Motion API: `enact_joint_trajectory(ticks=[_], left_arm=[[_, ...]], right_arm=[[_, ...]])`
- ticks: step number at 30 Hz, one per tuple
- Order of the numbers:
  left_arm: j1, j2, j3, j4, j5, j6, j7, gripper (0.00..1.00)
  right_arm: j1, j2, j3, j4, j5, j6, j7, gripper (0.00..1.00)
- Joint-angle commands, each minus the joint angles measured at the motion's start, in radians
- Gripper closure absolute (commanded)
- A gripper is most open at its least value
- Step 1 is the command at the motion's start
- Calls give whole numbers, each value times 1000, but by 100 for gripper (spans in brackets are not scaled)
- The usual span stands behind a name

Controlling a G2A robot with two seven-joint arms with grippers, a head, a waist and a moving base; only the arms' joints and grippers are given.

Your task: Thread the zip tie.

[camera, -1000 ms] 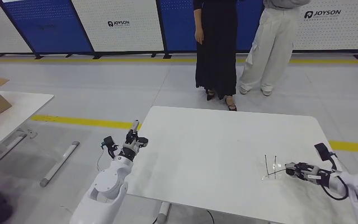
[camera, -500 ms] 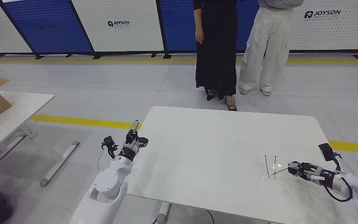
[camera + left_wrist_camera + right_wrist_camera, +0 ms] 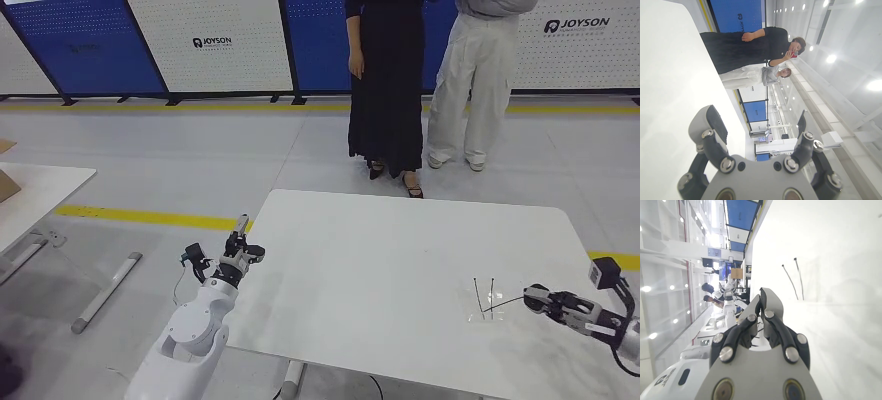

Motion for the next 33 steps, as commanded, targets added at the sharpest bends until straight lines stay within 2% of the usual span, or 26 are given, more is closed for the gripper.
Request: enact_joint_trajectory(ticks=[1,5,9,14,17,22,30,33], left_arm=[[0,0,0,0,0,0,0,0],[0,0,0,0,0,0,0,0],[0,0,0,0,0,0,0,0],[0,0,0,0,0,0,0,0],[0,0,0,0,0,0,0,0],[0,0,0,0,0,0,0,0],[0,0,0,0,0,0,0,0],[0,0,0,0,0,0,0,0]], right_arm=[[0,0,0,0,-2,1,-4,100],[0,0,0,0,-2,1,-4,100],[-14,-9,-44,-27,15,1,-75,100],[-21,-26,-92,-65,139,-15,-137,100],[-12,-36,-131,-92,176,-19,-179,100],[21,-56,-229,-142,183,12,-272,100],[21,-56,-229,-142,183,12,-272,100],[5,-63,-238,-141,198,1,-361,100]])
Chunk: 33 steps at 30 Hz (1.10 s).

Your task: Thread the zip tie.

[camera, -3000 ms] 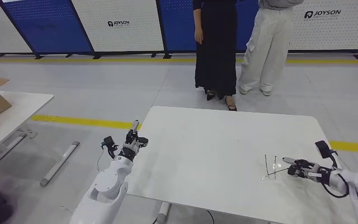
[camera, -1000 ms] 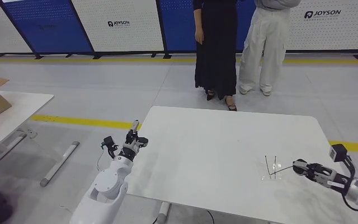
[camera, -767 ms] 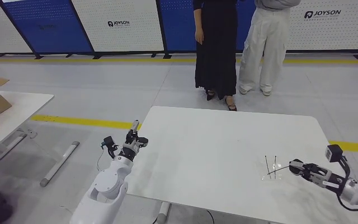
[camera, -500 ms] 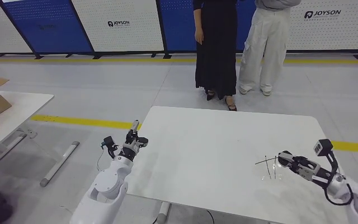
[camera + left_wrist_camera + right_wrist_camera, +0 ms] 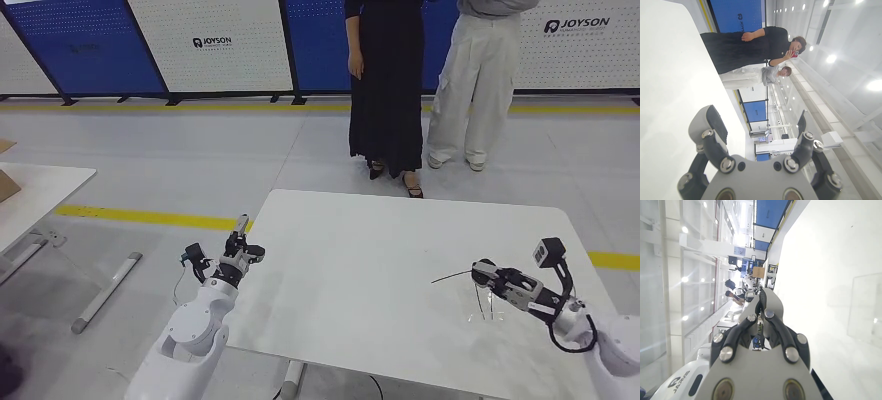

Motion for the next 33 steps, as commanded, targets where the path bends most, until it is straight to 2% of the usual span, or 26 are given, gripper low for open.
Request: enact_joint_trajectory(ticks=[1,3,7,9,15,17,22,24,28,30,33], left_arm=[[0,0,0,0,0,0,0,0],[0,0,0,0,0,0,0,0],[0,0,0,0,0,0,0,0],[0,0,0,0,0,0,0,0],[0,0,0,0,0,0,0,0],[-3,-1,14,-11,24,-15,-19,0],[7,-1,92,-55,170,-35,-72,0],[3,-3,142,-61,244,-40,-90,0],[-29,-9,239,-38,341,-31,-120,0],[-49,-14,278,-20,374,-30,-101,0],[-60,-17,291,-12,376,-28,-73,0]], right_arm=[[-16,-8,-17,-8,19,-33,-99,100],[-39,-23,-51,-19,95,-92,-154,100],[-57,-47,-130,-35,94,-192,-280,100],[-56,-52,-149,-34,91,-202,-298,100],[-56,-52,-149,-34,91,-202,-298,100],[-56,-52,-149,-34,91,-202,-298,100],[-56,-52,-149,-34,91,-202,-298,100],[-56,-52,-149,-34,91,-202,-298,100],[-56,-52,-149,-34,91,-202,-298,100],[-56,-52,-149,-34,91,-202,-298,100],[-56,-52,-149,-34,91,-202,-298,100]])
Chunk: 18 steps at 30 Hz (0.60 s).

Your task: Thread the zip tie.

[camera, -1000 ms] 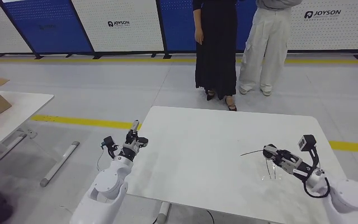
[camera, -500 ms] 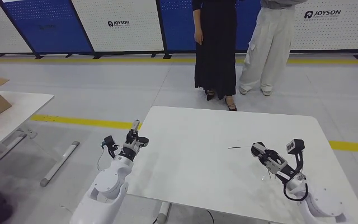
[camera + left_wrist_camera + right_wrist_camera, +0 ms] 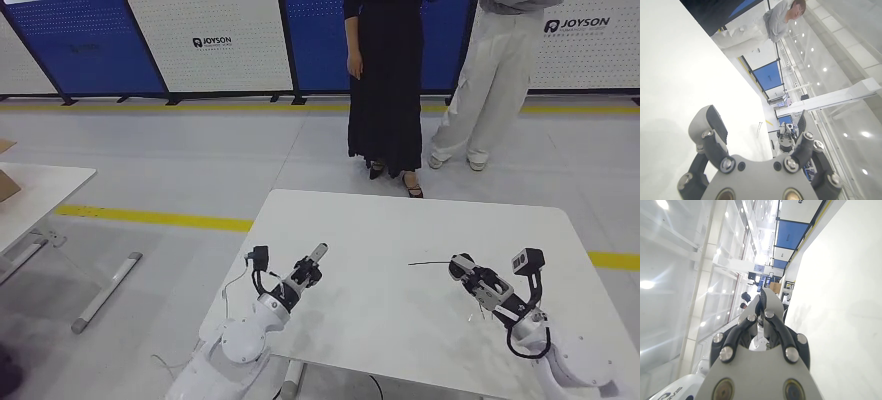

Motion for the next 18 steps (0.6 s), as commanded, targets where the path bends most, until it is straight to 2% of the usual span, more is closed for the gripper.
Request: enact_joint_trajectory(ticks=[1,4,6,8,10,14,18], left_arm=[[0,0,-1,0,-3,0,3,0],[0,0,-1,0,-3,0,3,0],[0,0,-1,0,-3,0,3,0],[-10,2,-13,34,25,0,9,0],[-14,2,-5,42,37,-19,-11,0],[-7,3,40,20,73,-84,-91,0],[-19,-2,107,8,95,-94,-143,0]], right_arm=[[0,0,0,0,0,0,0,100],[-1,0,1,-1,2,-1,-6,100],[-11,-5,-3,-8,0,-23,-49,100],[-15,-14,-33,-9,-1,-50,-88,100],[-4,-24,-65,2,-19,-70,-121,100],[27,-45,-132,32,-68,-115,-196,100],[43,-59,-160,46,-93,-123,-233,100]])
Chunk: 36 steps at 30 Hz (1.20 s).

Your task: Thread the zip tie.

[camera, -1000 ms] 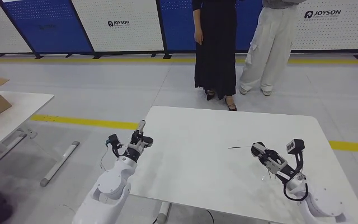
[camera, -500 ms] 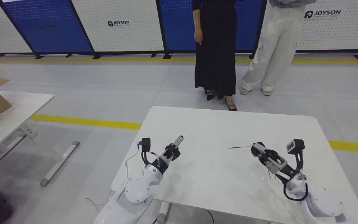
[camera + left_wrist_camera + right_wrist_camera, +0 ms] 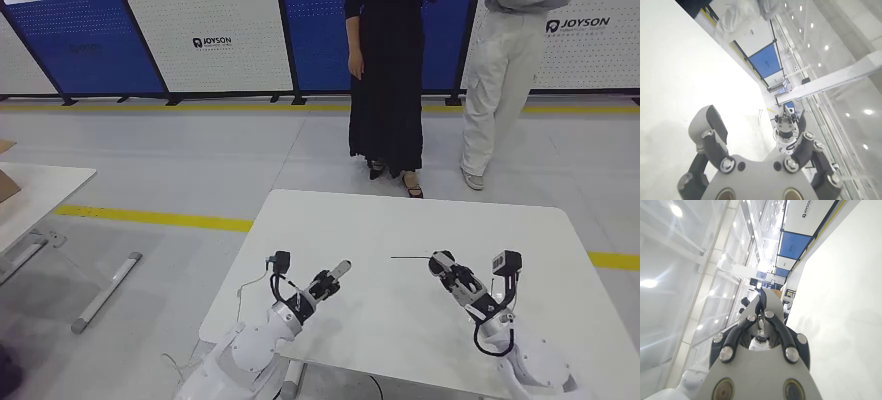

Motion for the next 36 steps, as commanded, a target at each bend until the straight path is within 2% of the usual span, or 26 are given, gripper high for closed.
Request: enact_joint_trajectory(ticks=[1,4,15,18,22,26,36], left_arm=[[-14,-3,32,1,7,4,-18,0],[-42,-13,70,16,5,20,32,0],[-48,-13,76,22,7,18,25,0],[-76,-19,120,31,19,5,14,0],[-139,-36,195,61,3,7,5,0],[-202,-55,250,111,-19,33,52,0],[-206,-56,252,120,-32,36,47,0]], right_arm=[[2,-4,-7,4,-6,1,-7,100],[5,-8,-17,17,-12,18,4,100],[-1,-11,-21,14,-9,18,-6,100],[-1,-21,-43,28,-20,1,-26,100],[3,-34,-65,37,-25,1,-35,100],[2,-40,-66,41,-36,1,-32,100],[-4,-42,-65,33,-37,6,-39,100]])
